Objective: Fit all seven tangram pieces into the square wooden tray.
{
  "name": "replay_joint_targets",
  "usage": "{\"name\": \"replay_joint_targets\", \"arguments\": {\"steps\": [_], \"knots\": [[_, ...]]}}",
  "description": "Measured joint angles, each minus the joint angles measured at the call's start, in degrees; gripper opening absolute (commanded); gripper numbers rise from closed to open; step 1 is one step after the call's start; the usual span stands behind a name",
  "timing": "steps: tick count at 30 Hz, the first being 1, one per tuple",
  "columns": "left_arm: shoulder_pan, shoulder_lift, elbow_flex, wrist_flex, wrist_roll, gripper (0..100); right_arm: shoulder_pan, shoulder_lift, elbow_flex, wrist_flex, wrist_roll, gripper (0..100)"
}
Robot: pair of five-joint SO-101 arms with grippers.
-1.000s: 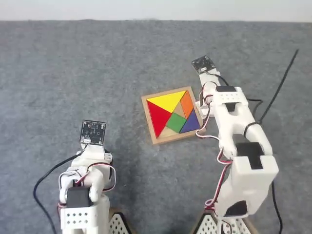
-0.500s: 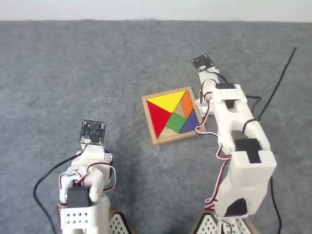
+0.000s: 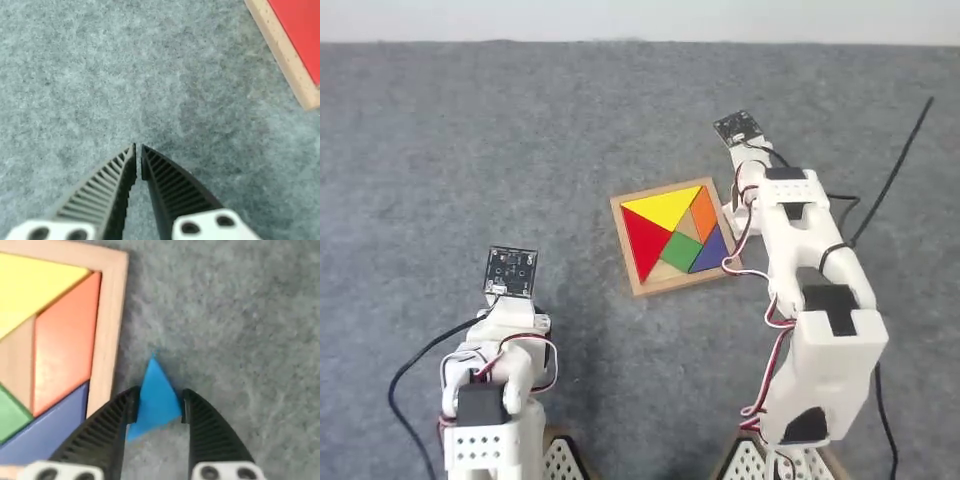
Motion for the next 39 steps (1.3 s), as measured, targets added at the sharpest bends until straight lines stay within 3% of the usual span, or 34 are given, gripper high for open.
{"name": "replay_joint_targets", "arguments": {"steps": [5,9,21,28,39], "knots": [[0.00,0.00,0.00,0.00,0.00,2,-0.79,-8.35,0.00,4.66,0.09,6.1],[0.00,0.00,0.00,0.00,0.00,2,-5.01,-12.84,0.00,8.70,4.31,6.1],[0.00,0.00,0.00,0.00,0.00,2,-25.14,-13.89,0.00,17.41,25.49,6.1],[0.00,0.00,0.00,0.00,0.00,2,-26.90,-13.10,0.00,17.41,31.82,0.9],[0.00,0.00,0.00,0.00,0.00,2,-26.99,-5.10,0.00,16.70,38.68,3.0]]}}
